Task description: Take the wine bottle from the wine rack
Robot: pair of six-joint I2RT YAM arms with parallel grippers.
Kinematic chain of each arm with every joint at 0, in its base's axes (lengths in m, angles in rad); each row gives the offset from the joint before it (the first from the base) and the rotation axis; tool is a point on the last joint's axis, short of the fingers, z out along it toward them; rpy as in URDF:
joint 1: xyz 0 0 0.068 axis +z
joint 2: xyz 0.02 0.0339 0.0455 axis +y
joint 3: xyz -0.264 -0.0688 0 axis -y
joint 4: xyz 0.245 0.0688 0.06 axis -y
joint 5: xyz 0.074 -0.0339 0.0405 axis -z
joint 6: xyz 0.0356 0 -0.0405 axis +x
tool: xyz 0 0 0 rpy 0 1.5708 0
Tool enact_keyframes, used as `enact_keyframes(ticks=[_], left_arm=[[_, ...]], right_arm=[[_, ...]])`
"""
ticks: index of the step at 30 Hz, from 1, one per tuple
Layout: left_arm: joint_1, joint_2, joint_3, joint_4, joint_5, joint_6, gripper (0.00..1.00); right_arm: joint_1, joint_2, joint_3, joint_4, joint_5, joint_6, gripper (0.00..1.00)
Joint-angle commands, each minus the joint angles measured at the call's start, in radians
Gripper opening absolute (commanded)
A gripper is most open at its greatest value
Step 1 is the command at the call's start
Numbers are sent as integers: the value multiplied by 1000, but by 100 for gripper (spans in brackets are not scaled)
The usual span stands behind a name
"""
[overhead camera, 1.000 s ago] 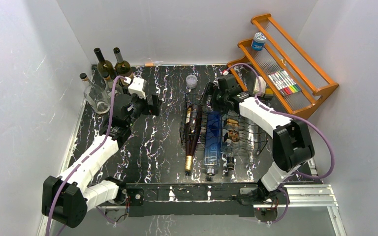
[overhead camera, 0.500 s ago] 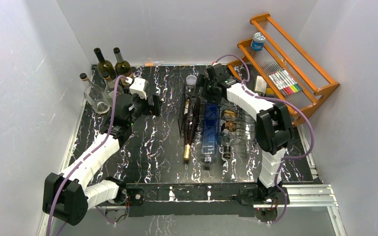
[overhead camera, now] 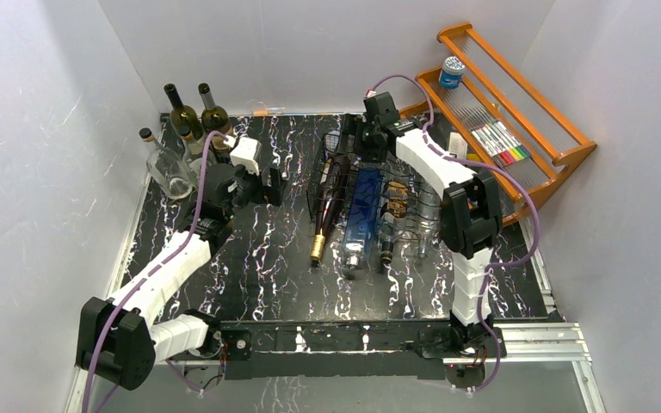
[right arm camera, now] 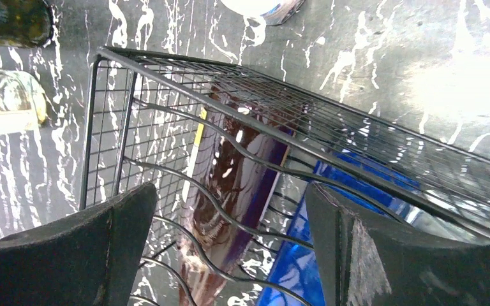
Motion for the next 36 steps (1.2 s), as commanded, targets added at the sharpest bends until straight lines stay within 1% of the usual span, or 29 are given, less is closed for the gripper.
enact_keyframes(ticks=[1,3,6,8,12,15,17,19,21,24,28,32,34,36], left_arm=[[-1,-31,23,8,60,-14,98],[-1,-20,23,6,53,-29,98],[-1,30,82,-64,42,-69,98],[-2,27,98,-82,51,-81,98],[-1,-10,59,-40,35,-85,98],[-1,-13,71,-54,1,-112,98],[-2,-15,77,-63,2,-118,98],[-1,-25,52,-39,-10,-131,98],[-1,-46,22,-1,-54,-146,98],[-1,-74,-4,35,-67,-135,98],[-1,-93,-28,67,-94,-124,98],[-1,-99,-14,38,-104,-108,98],[-1,-116,-27,41,-114,-111,98],[-1,-129,-52,73,-117,-114,98]], right_arm=[[-21,-145,20,-22,41,-132,98],[-19,-211,-17,-51,51,-163,98],[-18,-303,-46,-114,58,-227,98],[-15,-368,-87,-156,50,-239,98],[3,-519,-253,-176,7,-227,98],[24,-638,-378,-178,-15,-224,98],[32,-712,-442,-202,-37,-208,98],[40,-782,-509,-233,-48,-177,98],[68,-857,-590,-254,-40,-134,98],[119,-963,-721,-263,-27,-50,98],[246,-1053,-808,-291,69,62,95],[371,-1036,-831,-323,180,156,94],[400,-1018,-837,-366,297,223,95],[401,-1011,-867,-364,383,246,95]])
